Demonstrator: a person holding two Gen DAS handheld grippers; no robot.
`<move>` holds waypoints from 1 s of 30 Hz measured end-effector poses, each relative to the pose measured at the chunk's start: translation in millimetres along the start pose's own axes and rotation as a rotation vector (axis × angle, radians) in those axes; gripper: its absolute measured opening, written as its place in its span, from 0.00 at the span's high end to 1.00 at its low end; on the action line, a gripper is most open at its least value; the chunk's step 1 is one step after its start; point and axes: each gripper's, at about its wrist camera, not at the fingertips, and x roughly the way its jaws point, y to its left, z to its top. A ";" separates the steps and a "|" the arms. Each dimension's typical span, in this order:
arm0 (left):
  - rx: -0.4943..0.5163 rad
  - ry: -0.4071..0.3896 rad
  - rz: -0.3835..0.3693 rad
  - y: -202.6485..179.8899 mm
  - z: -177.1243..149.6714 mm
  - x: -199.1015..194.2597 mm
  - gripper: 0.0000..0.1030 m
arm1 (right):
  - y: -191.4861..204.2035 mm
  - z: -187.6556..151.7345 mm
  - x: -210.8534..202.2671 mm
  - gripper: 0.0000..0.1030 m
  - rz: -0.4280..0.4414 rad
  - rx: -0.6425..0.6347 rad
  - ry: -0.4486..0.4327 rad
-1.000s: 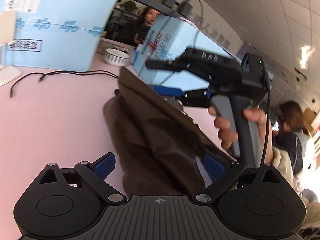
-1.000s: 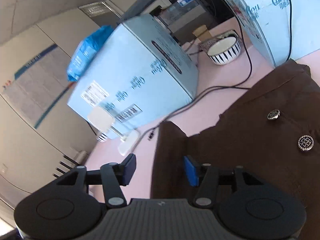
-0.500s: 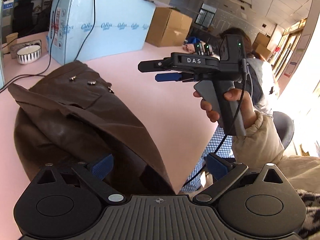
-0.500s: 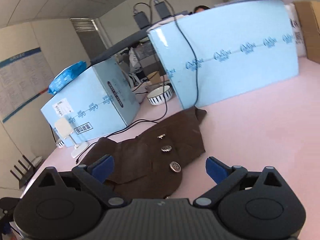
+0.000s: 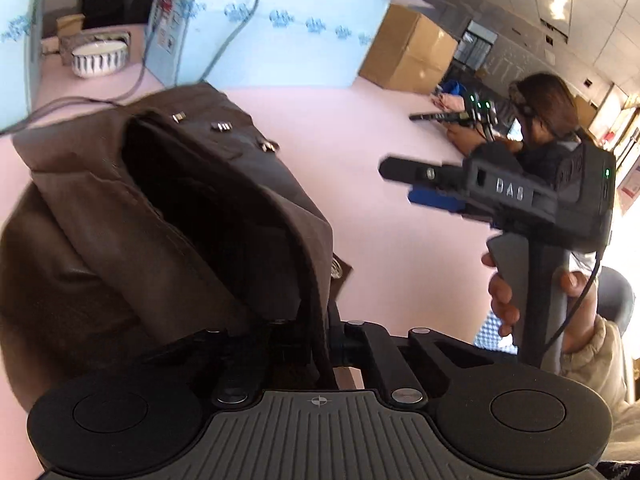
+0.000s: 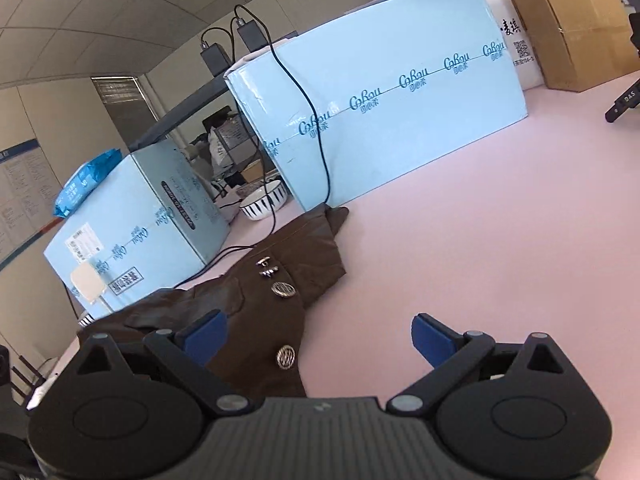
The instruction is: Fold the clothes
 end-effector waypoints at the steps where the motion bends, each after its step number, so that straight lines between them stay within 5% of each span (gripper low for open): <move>1: -0.011 -0.042 0.002 4.4 2.0 -10.3 0.97 | -2.8 -3.3 1.0 0.03 0.025 0.010 -0.004; 5: -0.045 -0.204 0.064 24.6 15.5 -61.4 0.97 | -11.2 -10.9 8.1 0.03 0.128 0.072 -0.004; 8: -0.054 -0.249 0.109 32.7 22.3 -88.5 0.97 | -6.2 -12.5 18.3 0.09 0.126 0.050 0.034; 17: -0.064 0.072 -0.002 13.3 1.1 -46.3 0.91 | 0.7 -24.4 42.0 0.08 0.233 0.116 0.146; 19: -0.087 0.126 -0.015 12.1 -2.9 -31.9 0.60 | -1.4 -25.0 40.4 0.08 0.225 0.128 0.138; 22: -0.133 0.114 -0.052 13.2 -7.3 -28.6 0.29 | -6.5 -25.0 33.6 0.07 0.213 0.142 0.116; 28: -0.206 0.027 -0.117 19.8 -7.0 -46.9 0.06 | -18.4 -26.2 24.2 0.07 0.185 0.156 0.095; 30: -0.261 0.008 -0.153 26.6 -6.6 -53.7 0.05 | -20.6 -26.7 24.6 0.07 0.182 0.164 0.095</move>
